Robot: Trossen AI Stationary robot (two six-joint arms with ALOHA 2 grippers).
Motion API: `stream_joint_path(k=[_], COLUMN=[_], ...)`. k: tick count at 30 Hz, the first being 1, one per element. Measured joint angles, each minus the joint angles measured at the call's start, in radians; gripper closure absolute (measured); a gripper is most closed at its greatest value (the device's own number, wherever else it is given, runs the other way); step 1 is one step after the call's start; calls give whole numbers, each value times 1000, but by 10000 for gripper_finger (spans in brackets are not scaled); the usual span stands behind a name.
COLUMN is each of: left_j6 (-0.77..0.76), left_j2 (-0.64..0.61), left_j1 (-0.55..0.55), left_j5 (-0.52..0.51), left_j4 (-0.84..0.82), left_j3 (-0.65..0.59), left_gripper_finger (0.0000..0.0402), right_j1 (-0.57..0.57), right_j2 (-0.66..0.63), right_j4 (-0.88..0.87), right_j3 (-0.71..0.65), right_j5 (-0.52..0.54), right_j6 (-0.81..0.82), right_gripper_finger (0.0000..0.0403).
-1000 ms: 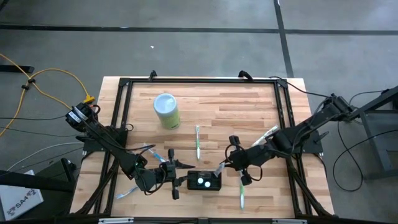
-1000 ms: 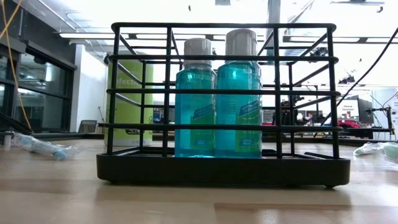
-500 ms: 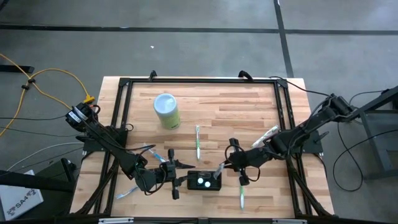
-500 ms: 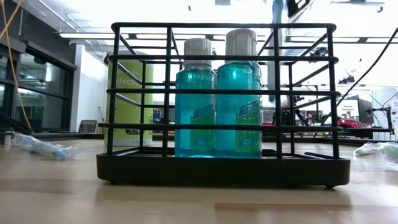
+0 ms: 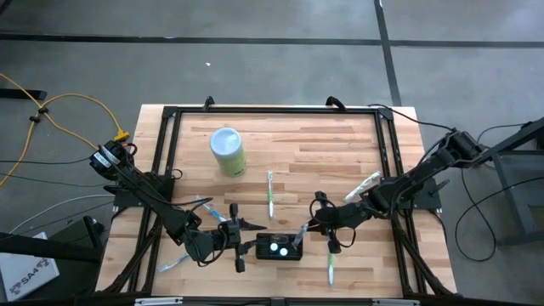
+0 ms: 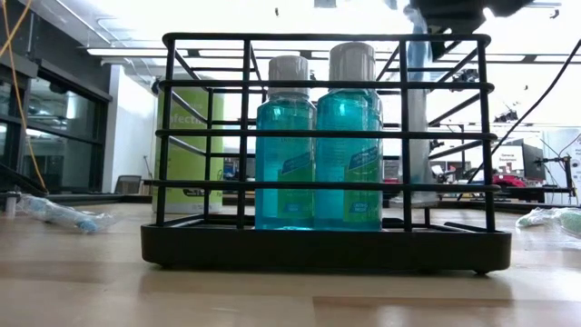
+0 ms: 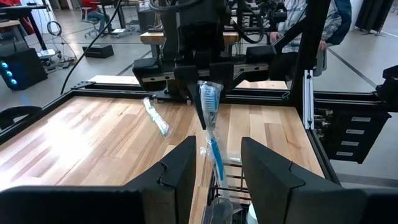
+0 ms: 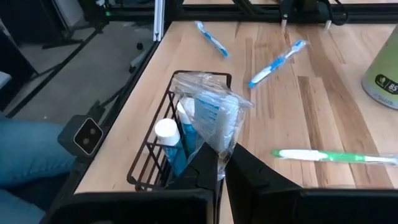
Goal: Pick & Place toothbrushing station
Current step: Put the top blue toothbrush into the mesh organizer
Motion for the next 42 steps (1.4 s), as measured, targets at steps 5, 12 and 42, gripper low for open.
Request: stream_joint_path(k=[5,12,42], left_j6=[0,0,-10], left_j2=[0,0,0], left_j1=[0,0,0], left_j5=[0,-1,-1], left_j4=[1,1,2], left_j3=[0,0,0], left_gripper_finger=[279,279,279], right_j1=[0,0,-5], right_j2=[0,0,-22], right_j4=[26,29,49], right_j3=[-21,-26,-25], right_j5=[0,-37,-103], right_j6=[0,-8,-41], right_gripper_finger=[398,364,284])
